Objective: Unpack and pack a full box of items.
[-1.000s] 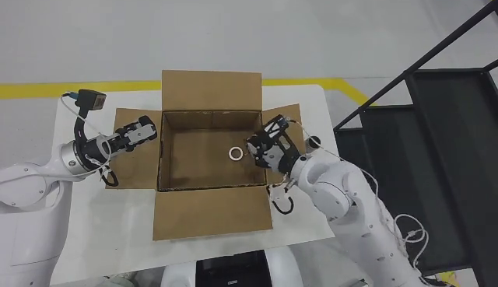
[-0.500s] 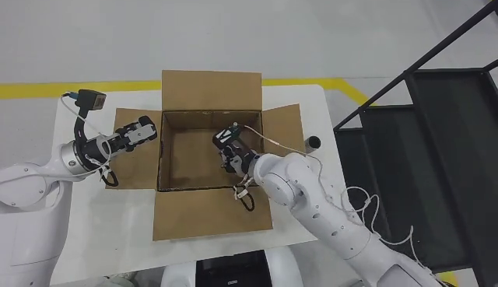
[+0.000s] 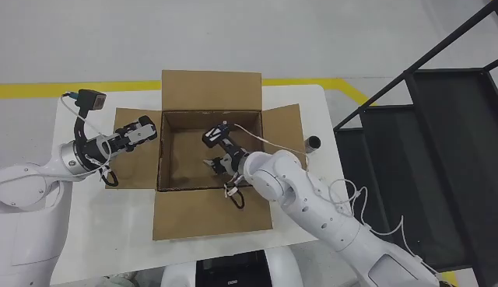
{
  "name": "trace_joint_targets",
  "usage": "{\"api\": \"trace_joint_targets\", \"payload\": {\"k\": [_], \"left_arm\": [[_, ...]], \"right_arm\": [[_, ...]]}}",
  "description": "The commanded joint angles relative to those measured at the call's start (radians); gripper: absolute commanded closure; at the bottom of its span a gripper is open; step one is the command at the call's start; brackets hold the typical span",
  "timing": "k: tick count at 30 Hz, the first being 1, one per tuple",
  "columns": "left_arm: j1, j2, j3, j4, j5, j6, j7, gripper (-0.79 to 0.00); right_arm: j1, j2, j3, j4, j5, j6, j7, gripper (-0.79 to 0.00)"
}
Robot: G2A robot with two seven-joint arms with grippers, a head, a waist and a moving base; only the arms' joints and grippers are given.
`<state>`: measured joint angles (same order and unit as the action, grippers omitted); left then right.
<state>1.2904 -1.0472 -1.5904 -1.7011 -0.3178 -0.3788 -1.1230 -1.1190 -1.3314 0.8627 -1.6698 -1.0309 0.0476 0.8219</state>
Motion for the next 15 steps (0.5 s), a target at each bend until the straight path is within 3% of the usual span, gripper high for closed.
{"api": "trace_joint_targets", "payload": {"k": [1, 9, 15], "left_arm": [[0.0, 0.0, 0.0, 0.0, 0.0, 0.0, 0.0, -0.785], [0.0, 0.0, 0.0, 0.0, 0.0, 0.0, 0.0, -0.785], [0.0, 0.0, 0.0, 0.0, 0.0, 0.0, 0.0, -0.785]], "right_arm": [[-0.022, 0.008, 0.048, -0.044, 0.025, -0.002, -0.006, -0.785], [-0.298, 0.077, 0.463, -0.397, 0.09, -0.071, -0.033, -0.785], [-0.492, 0.099, 0.725, -0.521, 0.065, -0.043, -0.115, -0.785]]}}
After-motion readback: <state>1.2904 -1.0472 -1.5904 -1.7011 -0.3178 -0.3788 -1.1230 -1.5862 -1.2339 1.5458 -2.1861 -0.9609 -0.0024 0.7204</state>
